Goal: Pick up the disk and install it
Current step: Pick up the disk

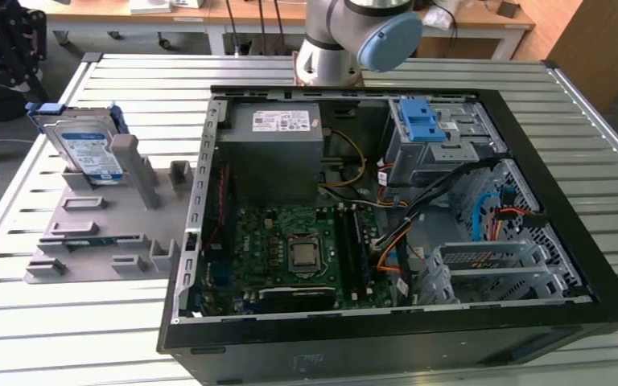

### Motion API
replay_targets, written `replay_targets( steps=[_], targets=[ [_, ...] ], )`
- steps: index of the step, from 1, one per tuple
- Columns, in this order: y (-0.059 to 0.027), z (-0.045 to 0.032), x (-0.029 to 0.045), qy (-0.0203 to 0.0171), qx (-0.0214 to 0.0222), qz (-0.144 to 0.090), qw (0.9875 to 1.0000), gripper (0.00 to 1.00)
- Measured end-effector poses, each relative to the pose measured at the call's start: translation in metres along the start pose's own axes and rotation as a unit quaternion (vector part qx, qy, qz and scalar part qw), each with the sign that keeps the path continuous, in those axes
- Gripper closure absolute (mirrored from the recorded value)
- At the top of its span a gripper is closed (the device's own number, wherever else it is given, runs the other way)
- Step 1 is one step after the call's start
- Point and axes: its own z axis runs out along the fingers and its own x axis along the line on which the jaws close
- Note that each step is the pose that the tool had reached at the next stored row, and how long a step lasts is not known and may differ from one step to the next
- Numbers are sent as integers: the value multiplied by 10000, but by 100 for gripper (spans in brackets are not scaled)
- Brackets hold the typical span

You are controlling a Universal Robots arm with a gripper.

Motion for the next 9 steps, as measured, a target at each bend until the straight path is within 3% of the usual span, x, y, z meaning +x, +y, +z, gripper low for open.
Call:
replay_targets(
  steps=[5, 9],
  targets=[
    [0, 4, 0, 12, -2, -401, 9992, 89],
    [0, 9, 0, 24, -10, -753, 9972, 89]
  ],
)
